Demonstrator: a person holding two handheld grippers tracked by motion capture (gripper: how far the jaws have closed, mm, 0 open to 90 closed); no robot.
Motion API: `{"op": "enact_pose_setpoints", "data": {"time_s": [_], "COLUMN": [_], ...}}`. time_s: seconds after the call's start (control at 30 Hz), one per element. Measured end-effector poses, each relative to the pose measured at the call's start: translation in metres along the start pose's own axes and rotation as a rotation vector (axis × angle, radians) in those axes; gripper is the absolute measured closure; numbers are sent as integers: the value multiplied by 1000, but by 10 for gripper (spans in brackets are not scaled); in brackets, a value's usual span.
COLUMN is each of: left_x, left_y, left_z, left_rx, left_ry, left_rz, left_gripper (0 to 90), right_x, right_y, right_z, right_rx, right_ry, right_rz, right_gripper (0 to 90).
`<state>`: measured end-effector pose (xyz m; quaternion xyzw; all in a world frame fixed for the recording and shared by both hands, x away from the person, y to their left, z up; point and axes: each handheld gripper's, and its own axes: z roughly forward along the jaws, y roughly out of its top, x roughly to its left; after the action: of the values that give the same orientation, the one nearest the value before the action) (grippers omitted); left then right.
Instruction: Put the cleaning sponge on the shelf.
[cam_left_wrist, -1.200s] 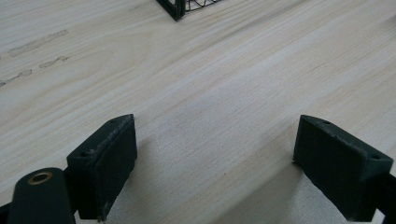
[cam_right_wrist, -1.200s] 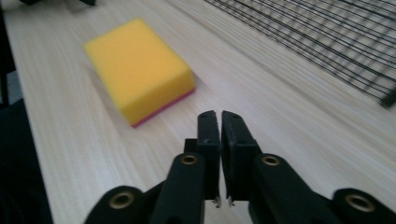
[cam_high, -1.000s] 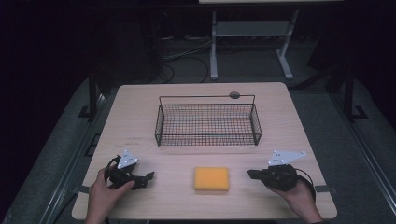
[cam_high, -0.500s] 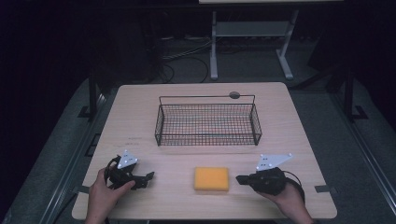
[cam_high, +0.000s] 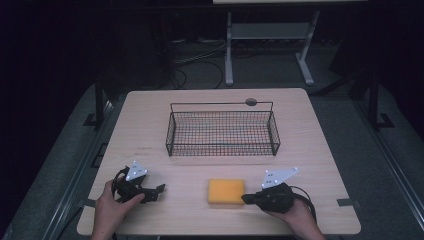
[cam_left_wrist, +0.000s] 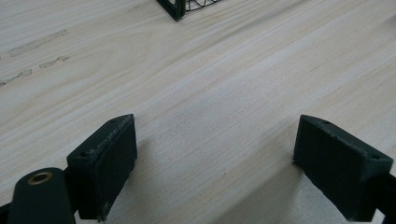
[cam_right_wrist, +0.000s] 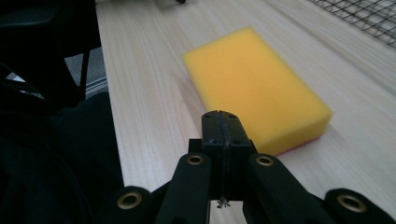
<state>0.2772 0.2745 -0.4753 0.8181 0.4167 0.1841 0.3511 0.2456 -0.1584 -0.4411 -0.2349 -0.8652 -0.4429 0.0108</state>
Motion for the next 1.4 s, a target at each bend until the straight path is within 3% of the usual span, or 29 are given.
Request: {"op": "enact_pose_setpoints", "data": {"time_s": [0.47,1.4], "left_x": [0,0], "left_y": [0,0], "left_z": [0,0], "left_rx": [1,0], "left_ry": [-1,0], "left_rz": [1,0], "left_gripper": [126,126], "right_x": [2,-30], "right_y": [-2,3], "right_z": [23,24], "right_rx": [73,66], "right_ry": [24,-69], "right_rz": [-18,8], "right_gripper": [892,893]}}
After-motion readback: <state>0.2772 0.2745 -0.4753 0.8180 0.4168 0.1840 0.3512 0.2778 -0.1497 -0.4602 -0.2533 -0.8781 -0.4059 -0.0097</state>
